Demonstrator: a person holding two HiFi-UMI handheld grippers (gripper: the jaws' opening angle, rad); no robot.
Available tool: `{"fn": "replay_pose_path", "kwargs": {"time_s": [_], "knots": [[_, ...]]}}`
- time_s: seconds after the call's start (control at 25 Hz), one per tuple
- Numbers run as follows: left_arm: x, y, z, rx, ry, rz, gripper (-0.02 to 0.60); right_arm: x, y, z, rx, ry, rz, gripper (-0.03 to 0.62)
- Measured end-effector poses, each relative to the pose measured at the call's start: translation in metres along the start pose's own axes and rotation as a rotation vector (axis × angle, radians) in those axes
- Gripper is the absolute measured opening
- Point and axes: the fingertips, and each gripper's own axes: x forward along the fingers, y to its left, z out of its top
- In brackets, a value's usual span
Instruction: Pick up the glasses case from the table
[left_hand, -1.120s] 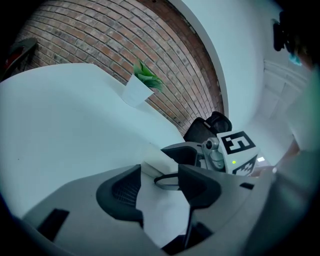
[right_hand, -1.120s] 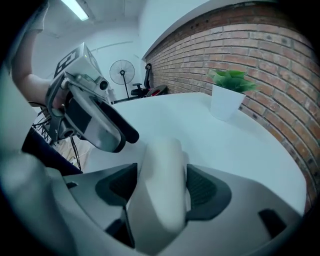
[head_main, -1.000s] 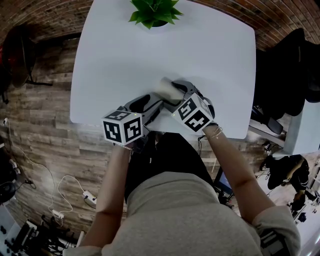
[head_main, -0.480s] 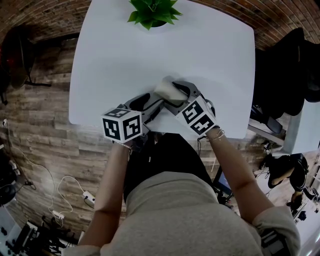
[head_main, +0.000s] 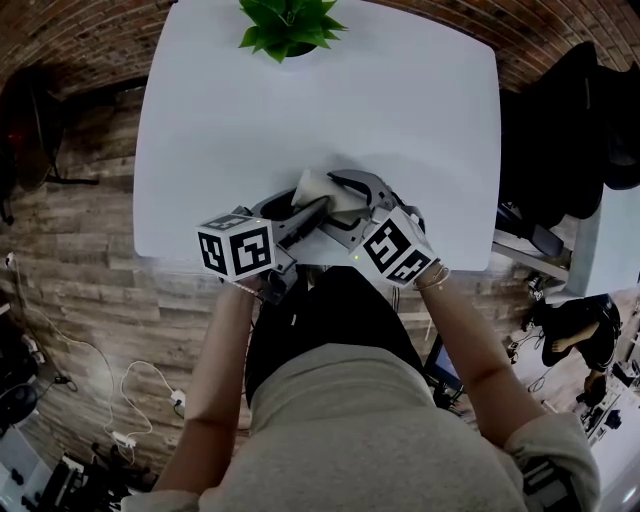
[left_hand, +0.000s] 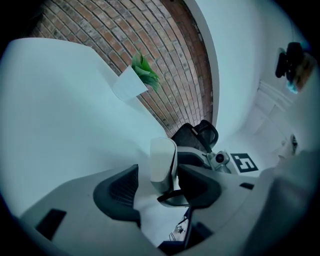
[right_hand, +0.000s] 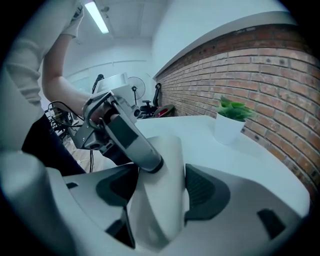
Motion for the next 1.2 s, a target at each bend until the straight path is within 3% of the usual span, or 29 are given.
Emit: {"fn": "replay_pose_path", "kwargs": {"time_s": [0.2,0.36,0.96,1.2], "knots": [[0.004,-0.010,-0.002,-0.022,0.005,-0.066,0.224,-0.003,0.011,0.003,-0.056,-0.005,0.018,0.293],[0.007,-0.017,-0.006,-0.022,0.028,-0.119,0.161,-0.005,0.014,0.001,-0.057,-0.003,0.019,0.293],[-0.006,-0.028,0.007,0.096,-0.024,-0.065,0.150,-0.029,0.006,-0.005,0.048,0.012,-0.026,0.298],[-0.026,-0.042,0.024,0.142,-0.090,-0.054,0.150,-0.054,0.000,0.006,0.013,-0.004,-0.050,0.204]]}}
